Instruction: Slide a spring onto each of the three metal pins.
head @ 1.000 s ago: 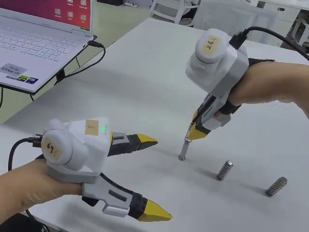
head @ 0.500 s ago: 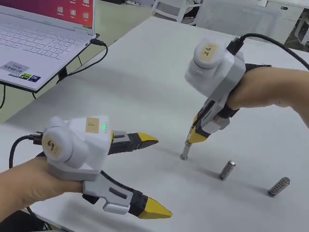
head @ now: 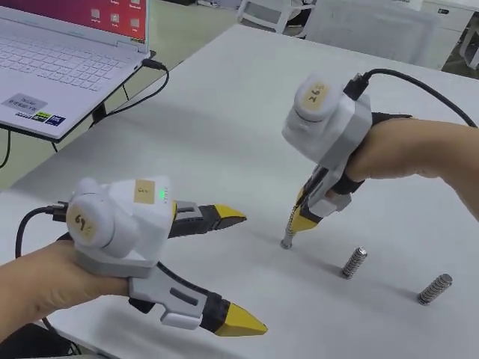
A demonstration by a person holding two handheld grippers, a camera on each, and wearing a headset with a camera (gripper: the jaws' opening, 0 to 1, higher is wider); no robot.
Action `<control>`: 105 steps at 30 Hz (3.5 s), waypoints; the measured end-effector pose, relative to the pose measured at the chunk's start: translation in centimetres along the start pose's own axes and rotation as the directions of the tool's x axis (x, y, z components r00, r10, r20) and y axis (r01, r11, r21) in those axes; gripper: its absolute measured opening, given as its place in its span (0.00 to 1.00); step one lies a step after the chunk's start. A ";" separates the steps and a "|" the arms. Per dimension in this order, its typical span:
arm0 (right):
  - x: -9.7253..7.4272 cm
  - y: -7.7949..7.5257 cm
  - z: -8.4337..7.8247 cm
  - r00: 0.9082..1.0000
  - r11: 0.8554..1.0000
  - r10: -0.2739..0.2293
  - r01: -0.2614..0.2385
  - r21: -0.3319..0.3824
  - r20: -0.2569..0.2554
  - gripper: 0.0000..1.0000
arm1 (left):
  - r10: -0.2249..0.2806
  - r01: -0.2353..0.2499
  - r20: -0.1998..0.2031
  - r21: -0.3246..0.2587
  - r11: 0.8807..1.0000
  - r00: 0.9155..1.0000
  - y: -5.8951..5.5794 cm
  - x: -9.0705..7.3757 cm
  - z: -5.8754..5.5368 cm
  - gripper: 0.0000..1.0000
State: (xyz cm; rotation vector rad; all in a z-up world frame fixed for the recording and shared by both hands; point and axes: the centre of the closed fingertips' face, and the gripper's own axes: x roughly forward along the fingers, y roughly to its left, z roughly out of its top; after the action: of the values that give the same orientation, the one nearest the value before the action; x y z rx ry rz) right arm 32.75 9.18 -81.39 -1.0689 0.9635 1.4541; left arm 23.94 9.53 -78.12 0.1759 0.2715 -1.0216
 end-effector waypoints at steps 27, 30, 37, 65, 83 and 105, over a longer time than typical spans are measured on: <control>1.8 1.9 -0.5 0.999 1.000 0.024 -0.024 -0.008 -0.025 0.08 | -0.002 0.002 -0.007 -0.003 1.000 1.000 -0.2 0.1 0.0 0.79; 1.9 2.0 -0.5 0.999 1.000 0.024 -0.024 -0.005 -0.025 0.09 | -0.002 0.002 -0.006 -0.004 1.000 1.000 -0.3 0.1 0.0 0.78; 2.3 1.8 -0.5 0.999 1.000 0.024 -0.024 0.000 -0.023 0.09 | -0.002 0.002 -0.007 -0.006 1.000 1.000 -0.3 0.0 -0.1 0.78; 2.6 2.0 -0.6 1.000 0.999 0.031 -0.031 0.010 -0.004 0.21 | -0.002 0.001 -0.009 -0.012 1.000 1.000 -0.1 0.1 -0.3 0.78; 1.6 2.3 -1.8 0.999 0.998 0.013 -0.015 0.057 0.038 0.26 | -0.009 0.009 -0.014 -0.016 1.000 1.000 -0.1 0.5 -0.4 0.78; -0.2 4.7 -2.8 0.989 0.993 -0.013 -0.004 0.115 0.146 0.30 | -0.023 0.022 -0.030 -0.026 0.999 0.999 -0.4 0.8 -0.8 0.79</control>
State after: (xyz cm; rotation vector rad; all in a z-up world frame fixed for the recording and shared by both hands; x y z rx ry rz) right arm 28.43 5.87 -81.89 -0.8673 0.9273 1.4340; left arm 23.92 8.90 -79.10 0.1652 0.3143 -1.0379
